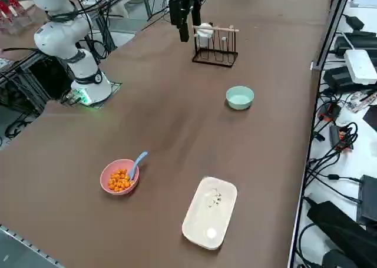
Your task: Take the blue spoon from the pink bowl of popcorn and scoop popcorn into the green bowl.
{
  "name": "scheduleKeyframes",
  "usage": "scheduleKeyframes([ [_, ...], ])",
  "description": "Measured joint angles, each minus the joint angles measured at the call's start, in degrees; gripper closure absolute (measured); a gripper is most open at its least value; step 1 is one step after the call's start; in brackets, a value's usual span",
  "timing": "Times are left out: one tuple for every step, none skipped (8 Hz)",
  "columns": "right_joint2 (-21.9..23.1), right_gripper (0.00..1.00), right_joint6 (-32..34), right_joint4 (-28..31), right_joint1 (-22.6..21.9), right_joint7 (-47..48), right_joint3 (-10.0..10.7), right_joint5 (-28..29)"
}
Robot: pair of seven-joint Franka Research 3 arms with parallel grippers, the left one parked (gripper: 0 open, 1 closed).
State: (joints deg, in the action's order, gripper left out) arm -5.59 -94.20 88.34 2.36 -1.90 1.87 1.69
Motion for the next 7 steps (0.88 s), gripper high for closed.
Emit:
scheduleKeyframes([
  [0.0,0.0,0.0,0.0,0.0,0.0,0.0,0.0],
  [0.0,0.0,0.0,0.0,0.0,0.0,0.0,0.0],
  [0.0,0.0,0.01,0.0,0.03,0.0,0.01,-0.01],
  [0.0,0.0,0.03,0.0,0.05,-0.01,0.06,-0.17],
  [0.0,0.0,0.59,0.0,0.07,-0.02,0.14,-0.72],
  [0.0,0.0,2.6,-0.01,0.11,-0.02,0.21,-2.34],
  [-0.12,0.0,5.04,0.12,0.18,-0.02,0.24,-5.02],
])
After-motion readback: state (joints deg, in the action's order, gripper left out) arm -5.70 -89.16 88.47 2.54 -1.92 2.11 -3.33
